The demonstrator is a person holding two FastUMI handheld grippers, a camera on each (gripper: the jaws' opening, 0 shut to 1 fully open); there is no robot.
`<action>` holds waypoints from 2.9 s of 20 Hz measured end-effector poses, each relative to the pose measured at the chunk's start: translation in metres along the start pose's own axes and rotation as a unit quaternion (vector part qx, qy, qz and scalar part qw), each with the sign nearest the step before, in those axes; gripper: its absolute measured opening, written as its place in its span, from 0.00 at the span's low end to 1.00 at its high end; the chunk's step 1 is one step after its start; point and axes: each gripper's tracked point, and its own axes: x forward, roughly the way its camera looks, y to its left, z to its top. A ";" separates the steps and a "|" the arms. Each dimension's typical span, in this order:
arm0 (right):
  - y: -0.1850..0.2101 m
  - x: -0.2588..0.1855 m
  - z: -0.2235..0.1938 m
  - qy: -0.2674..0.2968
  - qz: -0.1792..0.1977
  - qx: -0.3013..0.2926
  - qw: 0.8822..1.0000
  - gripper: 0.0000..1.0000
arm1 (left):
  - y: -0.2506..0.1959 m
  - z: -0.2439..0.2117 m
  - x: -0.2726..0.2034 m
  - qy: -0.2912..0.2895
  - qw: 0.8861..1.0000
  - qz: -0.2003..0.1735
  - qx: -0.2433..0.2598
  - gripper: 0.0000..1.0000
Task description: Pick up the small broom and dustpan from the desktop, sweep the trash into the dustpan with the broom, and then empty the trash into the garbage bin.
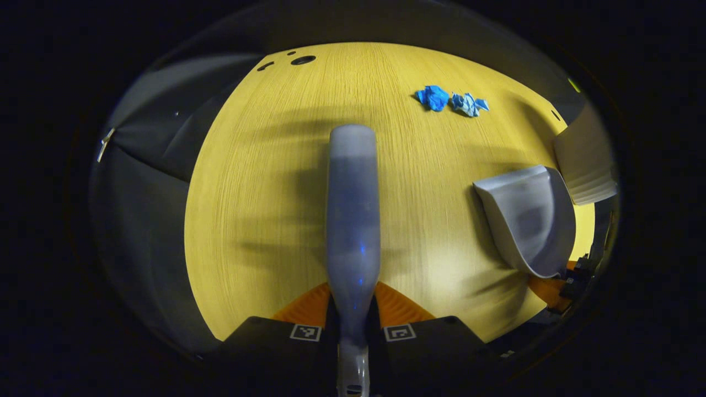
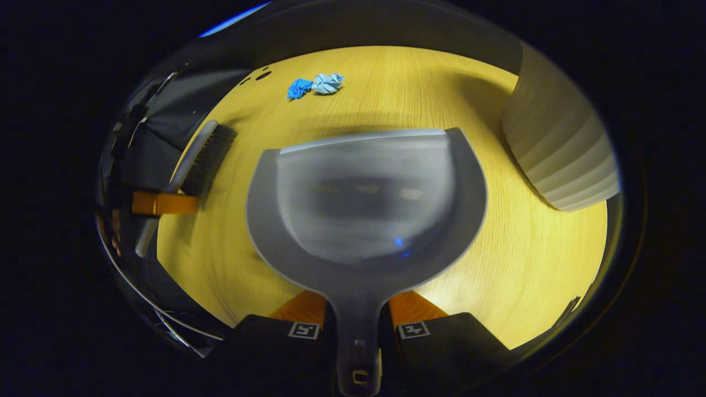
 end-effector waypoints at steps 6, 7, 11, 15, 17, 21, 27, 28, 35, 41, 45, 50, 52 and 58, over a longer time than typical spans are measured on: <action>-0.016 -0.002 -0.010 0.040 0.005 -0.035 0.999 0.42 | 0.004 0.043 0.006 -0.017 0.999 -0.015 0.036 0.27; -0.017 -0.002 -0.010 0.038 0.002 -0.036 0.999 0.35 | 0.004 0.054 0.008 -0.021 0.998 -0.018 0.050 0.27; -0.024 -0.005 -0.007 0.031 -0.019 -0.038 0.999 0.35 | 0.011 0.099 0.022 -0.029 0.992 -0.008 0.121 0.27; -0.022 -0.006 -0.004 0.020 -0.033 -0.034 0.999 0.35 | 0.012 0.145 0.039 -0.031 0.981 0.011 0.193 0.27; -0.020 -0.007 -0.001 0.017 -0.032 -0.031 0.999 0.35 | 0.010 0.172 0.043 -0.039 0.966 0.029 0.254 0.27; -0.020 -0.008 0.000 0.015 -0.032 -0.023 0.999 0.35 | -0.013 0.205 0.049 -0.044 0.944 0.037 0.326 0.27; -0.021 -0.009 -0.001 0.013 -0.035 -0.034 0.999 0.35 | -0.061 0.217 0.052 -0.056 0.905 -0.010 0.422 0.27; -0.020 -0.010 -0.001 0.012 -0.036 -0.038 0.999 0.35 | -0.061 0.217 0.051 -0.053 0.899 -0.021 0.435 0.27; -0.026 -0.015 0.001 -0.003 -0.047 -0.076 0.996 0.35 | -0.105 0.183 0.041 -0.062 0.832 -0.093 0.543 0.28; -0.032 -0.006 0.000 -0.015 -0.061 -0.091 0.994 0.34 | -0.156 0.119 0.022 -0.029 0.799 -0.160 0.579 0.27; -0.030 -0.006 -0.002 -0.019 -0.056 -0.083 0.995 0.34 | -0.174 0.081 0.003 -0.001 0.813 -0.216 0.540 0.27; -0.033 -0.003 -0.007 -0.029 -0.052 -0.066 0.996 0.35 | -0.182 0.045 -0.021 0.033 0.815 -0.272 0.510 0.27; -0.035 -0.002 -0.008 -0.032 -0.055 -0.066 0.996 0.34 | -0.186 0.032 -0.039 0.038 0.814 -0.313 0.487 0.27; -0.034 -0.003 -0.008 -0.042 -0.061 -0.065 0.995 0.35 | -0.161 0.041 -0.057 -0.020 0.860 -0.276 0.430 0.27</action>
